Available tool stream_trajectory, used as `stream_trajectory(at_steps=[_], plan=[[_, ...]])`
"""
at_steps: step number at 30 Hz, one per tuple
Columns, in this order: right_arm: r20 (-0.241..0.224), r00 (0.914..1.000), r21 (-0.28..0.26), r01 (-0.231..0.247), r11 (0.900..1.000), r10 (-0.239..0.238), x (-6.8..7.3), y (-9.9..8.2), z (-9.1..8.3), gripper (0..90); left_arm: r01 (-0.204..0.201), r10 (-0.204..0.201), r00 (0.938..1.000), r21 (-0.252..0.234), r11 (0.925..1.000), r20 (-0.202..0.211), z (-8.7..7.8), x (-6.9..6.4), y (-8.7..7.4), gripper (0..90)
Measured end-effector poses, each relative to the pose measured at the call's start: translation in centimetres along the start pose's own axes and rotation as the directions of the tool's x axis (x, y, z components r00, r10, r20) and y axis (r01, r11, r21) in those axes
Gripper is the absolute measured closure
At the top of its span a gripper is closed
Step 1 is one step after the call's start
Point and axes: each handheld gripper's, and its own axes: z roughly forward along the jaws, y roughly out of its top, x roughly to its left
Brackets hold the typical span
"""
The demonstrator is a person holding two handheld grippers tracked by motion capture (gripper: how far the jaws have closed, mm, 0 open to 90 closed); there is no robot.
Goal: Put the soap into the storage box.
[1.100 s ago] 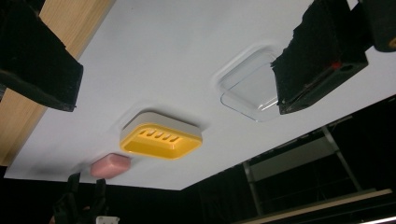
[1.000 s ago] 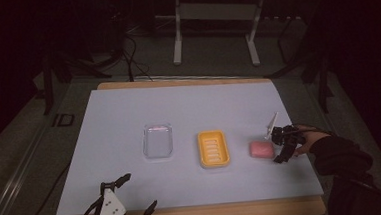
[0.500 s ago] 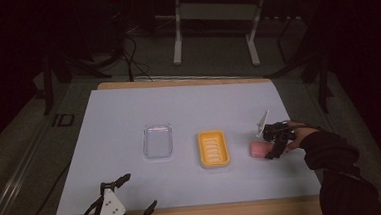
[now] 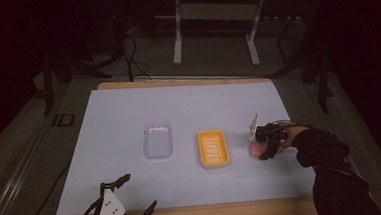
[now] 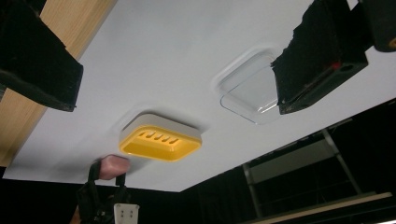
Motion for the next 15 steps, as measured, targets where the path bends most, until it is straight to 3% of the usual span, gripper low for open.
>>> stream_trajectory(at_steps=[5,9,11,13,15], plan=[[0.003,0.9999,0.019,0.012,0.9997,-0.013,0.0,0.07,0.17,36.9,0.0,0.0,1.0,0.0,1.0,0.0,0.01,0.0,0.01,1.9],[-0.012,0.9993,0.036,-0.034,0.9988,0.035,-0.08,0.21,0.14,37.3,0.0,0.0,1.0,0.0,1.0,0.0,0.01,0.0,0.01,1.9],[-0.038,0.9937,0.047,-0.103,0.9935,0.105,-0.37,0.31,0.07,37.3,0.0,0.0,1.0,-0.001,1.0,0.0,0.01,0.0,0.01,1.9],[-0.034,0.9873,0.05,-0.153,0.9869,0.155,-0.52,0.4,-0.05,37.4,0.0,0.0,1.0,0.0,1.0,0.001,0.02,0.0,0.02,1.9],[-0.041,0.9671,0.066,-0.248,0.9665,0.251,-0.79,0.45,-0.13,37.3,-0.002,0.002,1.0,0.0,1.0,0.001,0.01,-0.03,0.03,1.9]])
